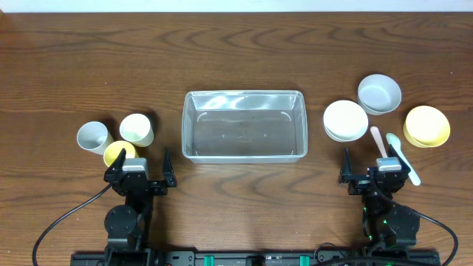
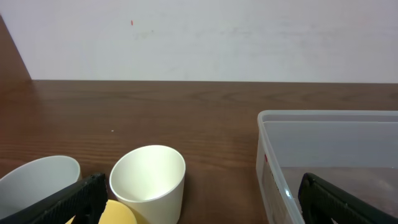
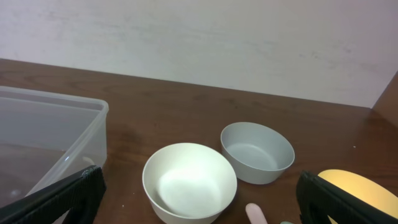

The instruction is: Pack container

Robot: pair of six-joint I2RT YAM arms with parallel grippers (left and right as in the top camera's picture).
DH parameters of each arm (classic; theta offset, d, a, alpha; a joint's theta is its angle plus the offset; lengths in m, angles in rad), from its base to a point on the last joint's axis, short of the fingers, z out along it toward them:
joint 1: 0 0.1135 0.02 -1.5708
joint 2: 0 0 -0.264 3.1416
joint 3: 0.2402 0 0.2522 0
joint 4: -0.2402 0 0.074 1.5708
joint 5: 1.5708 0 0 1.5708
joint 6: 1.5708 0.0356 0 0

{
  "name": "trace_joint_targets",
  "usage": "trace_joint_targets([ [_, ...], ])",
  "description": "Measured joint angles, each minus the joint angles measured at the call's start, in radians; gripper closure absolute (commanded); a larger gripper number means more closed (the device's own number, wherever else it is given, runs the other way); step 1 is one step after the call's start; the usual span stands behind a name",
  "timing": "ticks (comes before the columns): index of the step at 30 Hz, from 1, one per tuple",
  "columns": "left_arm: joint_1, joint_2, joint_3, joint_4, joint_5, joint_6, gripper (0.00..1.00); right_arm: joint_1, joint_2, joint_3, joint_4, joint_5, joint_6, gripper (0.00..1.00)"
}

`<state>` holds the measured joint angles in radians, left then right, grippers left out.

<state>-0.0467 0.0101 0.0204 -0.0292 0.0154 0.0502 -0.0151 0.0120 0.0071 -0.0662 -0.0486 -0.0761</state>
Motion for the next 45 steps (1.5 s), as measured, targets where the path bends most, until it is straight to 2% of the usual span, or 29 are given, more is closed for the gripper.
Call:
trace_joint_targets([
  [27,0.000,0.000,0.000,0.000,0.000,0.000,0.02,0.000,0.000,0.000,0.002,-0.002,0.002,0.01],
  [34,0.000,0.000,0.000,0.003,0.000,-0.003,0.02,0.000,0.000,0.000,0.002,-0.004,0.100,0.01],
  [41,0.000,0.001,0.003,-0.003,0.000,-0.085,0.02,0.000,0.023,0.001,0.002,-0.005,0.148,0.01],
  [45,0.000,0.027,0.030,-0.056,-0.002,-0.112,0.02,0.000,0.087,0.027,-0.014,-0.009,0.155,0.01],
])
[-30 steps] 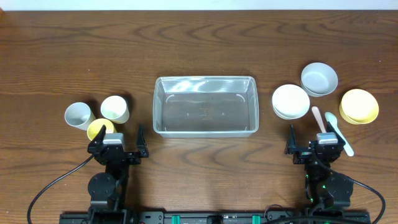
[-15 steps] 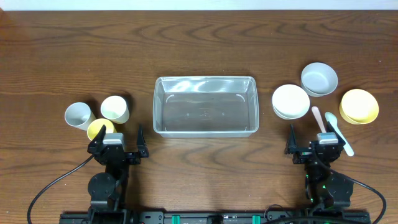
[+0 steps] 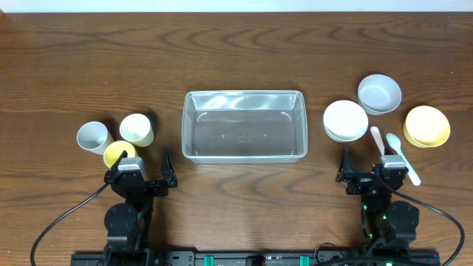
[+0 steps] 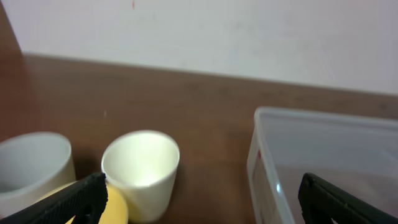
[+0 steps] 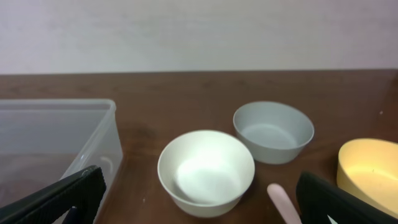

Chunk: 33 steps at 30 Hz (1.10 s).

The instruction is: Pack container

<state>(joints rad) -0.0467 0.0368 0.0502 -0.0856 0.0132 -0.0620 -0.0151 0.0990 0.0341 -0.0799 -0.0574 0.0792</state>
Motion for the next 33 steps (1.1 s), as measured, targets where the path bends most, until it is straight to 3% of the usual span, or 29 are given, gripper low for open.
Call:
trace_joint_targets([
  [4,0.000,0.089,0.095,-0.132,-0.004,-0.026,0.02,0.000,0.106,0.086,-0.046,-0.013,0.001,0.01],
  [10,0.000,0.309,0.408,-0.353,-0.001,-0.045,0.02,0.000,0.336,0.333,-0.217,-0.029,-0.014,0.01],
  [19,0.000,0.856,1.057,-0.916,0.003,-0.060,0.02,0.000,0.854,0.887,-0.799,-0.054,-0.045,0.01],
  [23,0.000,1.077,1.276,-1.096,0.003,-0.065,0.02,0.000,1.044,1.070,-0.980,-0.056,-0.054,0.01],
  [33,0.000,1.301,1.340,-1.024,0.002,-0.066,0.02,0.000,1.191,1.154,-1.029,-0.055,-0.061,0.01],
])
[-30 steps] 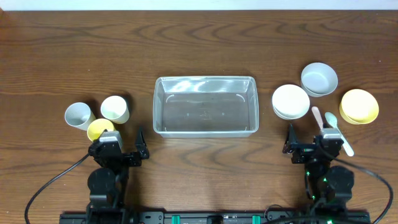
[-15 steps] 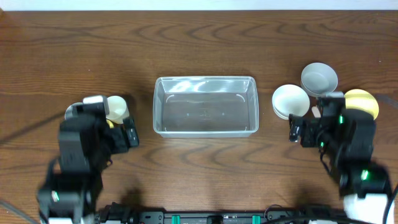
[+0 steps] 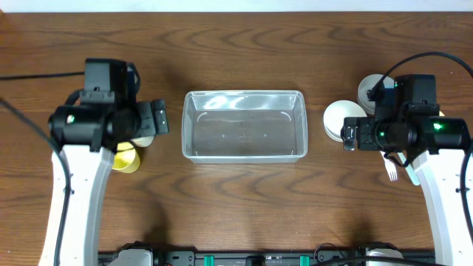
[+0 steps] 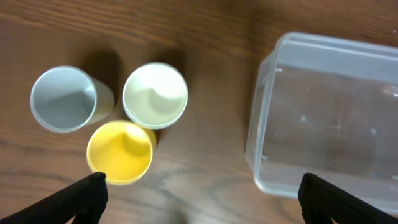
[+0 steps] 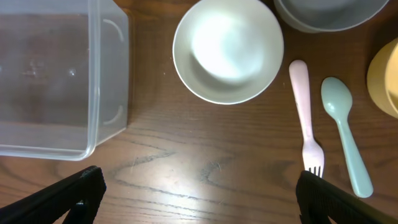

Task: Pack container
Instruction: 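Move the left gripper to the white cup and grasp it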

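Observation:
The clear plastic container [image 3: 244, 125] lies in the middle of the table with nothing in it. My left gripper [image 3: 124, 122] hangs open and high over three cups: a grey-white cup [image 4: 64, 99], a cream cup [image 4: 155, 95] and a yellow cup [image 4: 120, 152]. My right gripper [image 3: 378, 138] is also open and raised, looking down on a white bowl [image 5: 228, 50], a grey bowl [image 5: 333, 9], a pink fork [image 5: 305, 118], a pale green spoon [image 5: 345, 137] and the edge of a yellow bowl [image 5: 388, 78]. Neither gripper holds anything.
The container's near left corner [image 4: 267, 180] shows in the left wrist view, its near right corner [image 5: 93, 146] in the right wrist view. Bare wooden table [image 3: 244, 207] runs along the front. The arms' cables trail off at both sides.
Both arms have risen from low by the front edge and now point straight down, the left over the cups, the right over the bowls and cutlery. Nothing on the table has shifted.
At first both grippers sat low and open near the front edge, looking level across the table. A moment later they had tilted slightly. Now both are high and face down over their groups of items, while the container, cups, bowls and cutlery lie where they were.

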Robot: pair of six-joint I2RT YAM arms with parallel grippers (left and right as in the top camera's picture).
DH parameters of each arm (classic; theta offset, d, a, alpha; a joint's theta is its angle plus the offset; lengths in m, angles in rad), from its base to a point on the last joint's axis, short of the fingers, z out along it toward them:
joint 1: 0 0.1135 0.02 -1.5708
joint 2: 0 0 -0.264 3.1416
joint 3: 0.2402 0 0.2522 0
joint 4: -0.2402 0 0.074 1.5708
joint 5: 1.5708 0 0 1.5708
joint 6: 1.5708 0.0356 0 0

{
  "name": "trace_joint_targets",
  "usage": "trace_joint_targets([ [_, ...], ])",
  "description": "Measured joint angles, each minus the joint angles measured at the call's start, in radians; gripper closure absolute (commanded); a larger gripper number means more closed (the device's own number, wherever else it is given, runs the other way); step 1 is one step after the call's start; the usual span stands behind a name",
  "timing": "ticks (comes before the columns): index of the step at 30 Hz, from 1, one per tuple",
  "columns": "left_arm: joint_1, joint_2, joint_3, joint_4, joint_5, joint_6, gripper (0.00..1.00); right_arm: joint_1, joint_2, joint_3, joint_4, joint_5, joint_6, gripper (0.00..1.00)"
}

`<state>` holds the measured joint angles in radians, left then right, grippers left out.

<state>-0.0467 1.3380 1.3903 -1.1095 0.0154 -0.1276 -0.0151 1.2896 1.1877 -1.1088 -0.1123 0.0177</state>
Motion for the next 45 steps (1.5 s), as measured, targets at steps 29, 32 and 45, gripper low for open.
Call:
trace_joint_targets([
  [29,0.082,0.528,0.000,0.101,0.000,-0.009,0.42,0.000,0.025,0.001,-0.006,0.000,0.000,0.01],
  [32,0.082,0.528,0.000,0.103,0.000,-0.008,0.53,0.000,0.025,0.002,-0.006,0.000,0.000,0.01],
  [45,0.082,0.528,0.000,0.096,0.000,-0.007,0.75,0.000,0.025,0.002,-0.006,0.000,0.000,0.01],
])
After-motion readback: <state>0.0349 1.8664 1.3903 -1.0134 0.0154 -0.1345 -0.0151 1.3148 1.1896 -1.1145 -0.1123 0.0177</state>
